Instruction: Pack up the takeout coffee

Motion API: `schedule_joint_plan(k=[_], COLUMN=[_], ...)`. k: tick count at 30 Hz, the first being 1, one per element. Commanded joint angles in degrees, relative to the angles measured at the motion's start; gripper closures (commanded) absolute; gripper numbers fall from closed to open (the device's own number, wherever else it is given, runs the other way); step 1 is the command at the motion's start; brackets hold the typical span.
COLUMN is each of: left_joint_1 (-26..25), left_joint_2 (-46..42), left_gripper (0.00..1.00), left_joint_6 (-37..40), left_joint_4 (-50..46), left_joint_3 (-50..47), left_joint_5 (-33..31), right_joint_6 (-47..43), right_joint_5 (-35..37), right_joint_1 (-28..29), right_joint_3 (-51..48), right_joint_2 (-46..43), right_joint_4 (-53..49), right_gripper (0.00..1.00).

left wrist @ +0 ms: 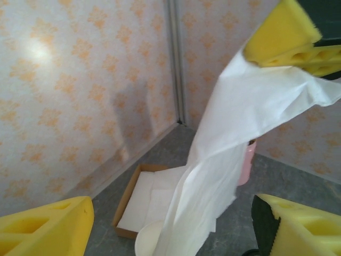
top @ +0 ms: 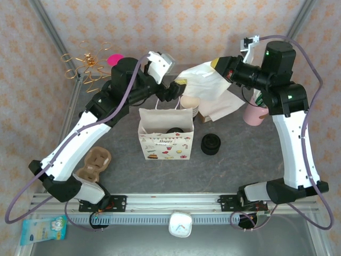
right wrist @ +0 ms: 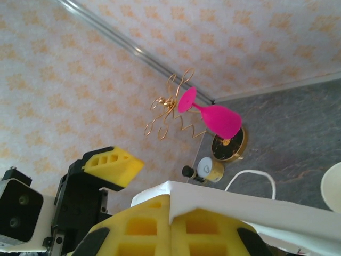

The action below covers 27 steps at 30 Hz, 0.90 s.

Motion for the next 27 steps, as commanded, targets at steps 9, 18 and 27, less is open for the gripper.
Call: schedule_joint_plan(k=[9, 18, 27], left_joint_1=[-0.7, -0.67, -0.56], left_joint_2=[2.99, 2.87, 1.41], left_gripper=[0.37, 0.63, 0.9], left_joint_6=[3.98, 1.49, -5.33], left_joint_4=[-2.64, -0.6, 3.02], left_joint_3=[2.84, 0.15, -1.73], left_joint_5=[2.91, 2.36, -2.73], right_joint_6=[2.2, 3.43, 7.4], right_joint_5=[-5.56, -6.02, -5.68], right_joint_1=[0.93, 0.94, 1.02], right_joint_3=[2.59, 1.18, -1.03], right_joint_2=[0.67, 0.48, -0.8], right_joint_4=[3.14, 5.13, 9.7], right_gripper=[1.0, 1.0, 1.0])
